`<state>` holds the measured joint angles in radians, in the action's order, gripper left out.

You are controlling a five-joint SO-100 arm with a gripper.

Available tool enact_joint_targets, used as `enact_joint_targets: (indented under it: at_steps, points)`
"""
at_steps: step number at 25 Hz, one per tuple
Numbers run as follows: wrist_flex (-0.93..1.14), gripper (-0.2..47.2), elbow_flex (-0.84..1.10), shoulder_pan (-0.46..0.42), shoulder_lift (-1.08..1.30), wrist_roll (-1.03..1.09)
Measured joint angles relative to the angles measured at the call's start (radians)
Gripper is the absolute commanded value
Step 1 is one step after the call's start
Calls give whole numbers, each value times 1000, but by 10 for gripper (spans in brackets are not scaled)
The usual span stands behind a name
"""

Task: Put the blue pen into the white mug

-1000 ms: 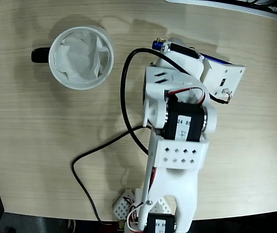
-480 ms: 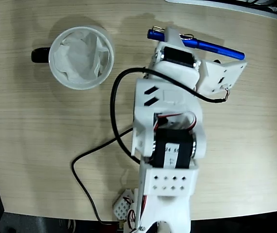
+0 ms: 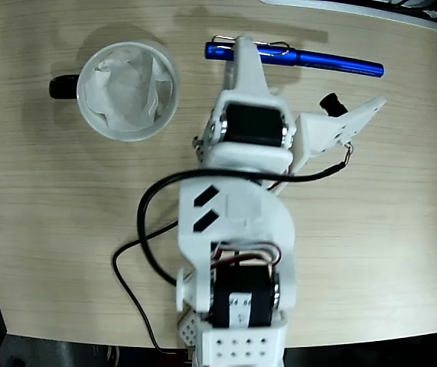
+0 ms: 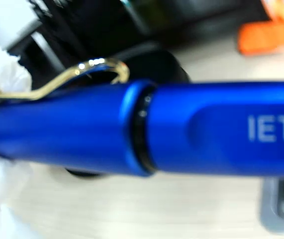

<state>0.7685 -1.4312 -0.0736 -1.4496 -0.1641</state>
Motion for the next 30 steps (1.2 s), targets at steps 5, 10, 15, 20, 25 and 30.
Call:
enact_joint_targets:
  at_steps: [5,10,15,20,25,30]
  points:
    - [-60,0,-23,-26,-89,-80]
    - [-118,0,-94,-57,-166,-149]
    - [-123,0,-127,-86,-207,-245]
    - [-135,0,-127,-92,-218,-380]
    - [-244,0,-127,-115,-241,-520]
    - [-262,0,-130,-150,-252,-649]
